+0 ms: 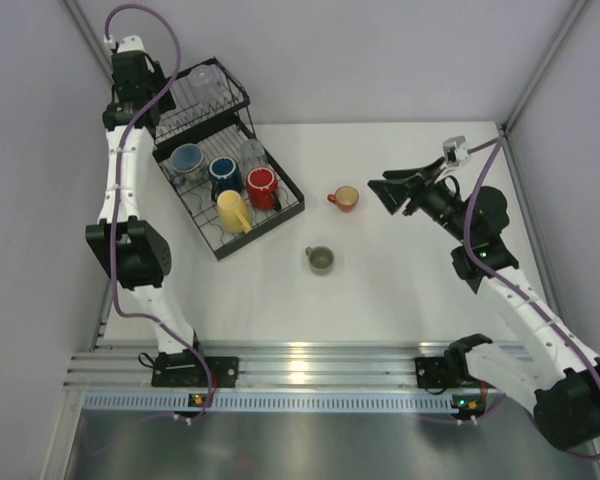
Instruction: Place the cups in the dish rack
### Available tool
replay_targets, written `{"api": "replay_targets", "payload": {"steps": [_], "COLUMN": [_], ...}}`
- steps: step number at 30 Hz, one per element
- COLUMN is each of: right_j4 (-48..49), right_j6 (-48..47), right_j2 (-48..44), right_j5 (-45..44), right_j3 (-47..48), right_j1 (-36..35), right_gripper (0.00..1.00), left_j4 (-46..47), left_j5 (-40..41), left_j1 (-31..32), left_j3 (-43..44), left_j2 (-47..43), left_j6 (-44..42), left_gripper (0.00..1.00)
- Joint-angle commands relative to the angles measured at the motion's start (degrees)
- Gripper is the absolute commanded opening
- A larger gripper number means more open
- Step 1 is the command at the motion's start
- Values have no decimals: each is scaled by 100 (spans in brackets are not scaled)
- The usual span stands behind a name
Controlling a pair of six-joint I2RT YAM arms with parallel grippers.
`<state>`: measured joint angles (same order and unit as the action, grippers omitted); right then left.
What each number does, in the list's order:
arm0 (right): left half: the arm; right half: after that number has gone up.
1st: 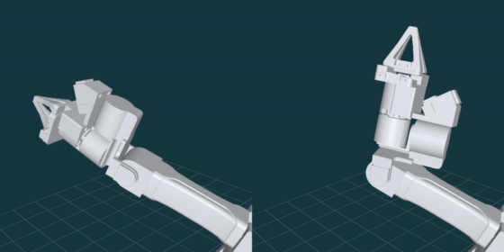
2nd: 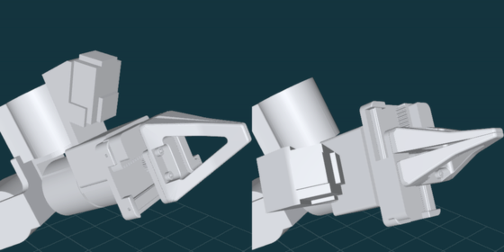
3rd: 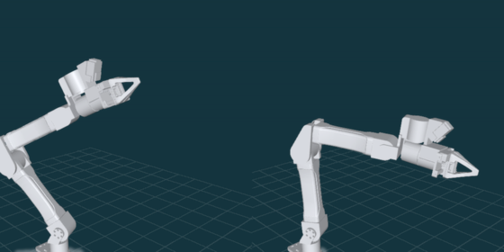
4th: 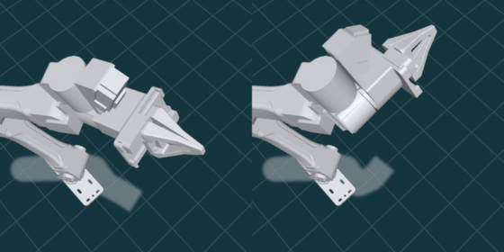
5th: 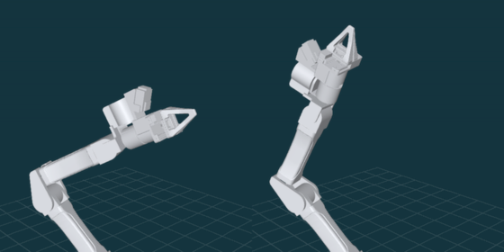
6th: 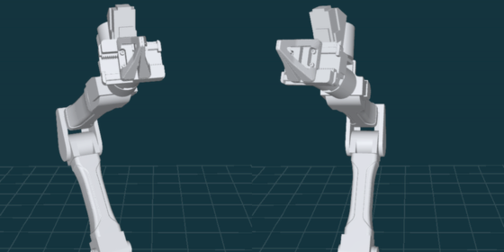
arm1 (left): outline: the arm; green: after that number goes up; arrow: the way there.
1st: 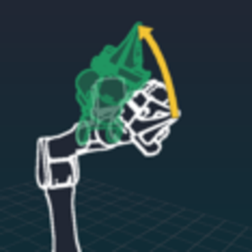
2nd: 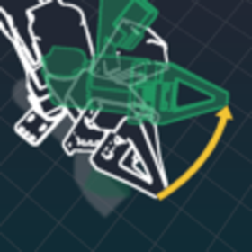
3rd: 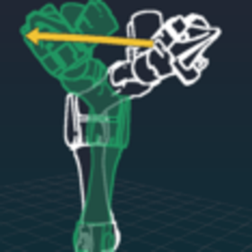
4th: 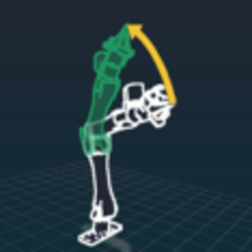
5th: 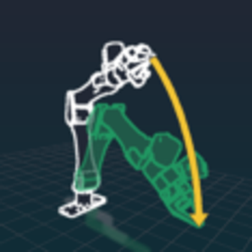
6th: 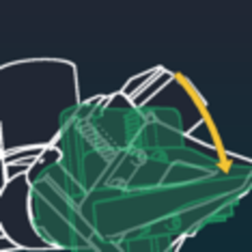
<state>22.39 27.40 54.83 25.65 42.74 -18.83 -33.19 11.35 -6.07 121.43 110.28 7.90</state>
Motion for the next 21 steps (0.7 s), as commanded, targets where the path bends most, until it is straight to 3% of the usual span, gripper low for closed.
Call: {"api": "replay_targets", "payload": {"steps": [1, 12, 21], "right_j4": [143, 117, 72], "right_j6": [-77, -112, -130], "right_j2": [54, 230, 344], "right_j5": [63, 107, 72], "right_j3": [-11, 24, 76], "right_j1": [55, 55, 55], "right_gripper": [58, 58, 58], "left_j4": [936, 1016, 1016], "left_j5": [350, 543, 789], "left_j1": [-44, -44, -44], "left_j3": [48, 329, 109], "left_j2": [116, 714, 706], "left_j6": [-289, -105, -69], "left_gripper": [0, 0, 21]}}
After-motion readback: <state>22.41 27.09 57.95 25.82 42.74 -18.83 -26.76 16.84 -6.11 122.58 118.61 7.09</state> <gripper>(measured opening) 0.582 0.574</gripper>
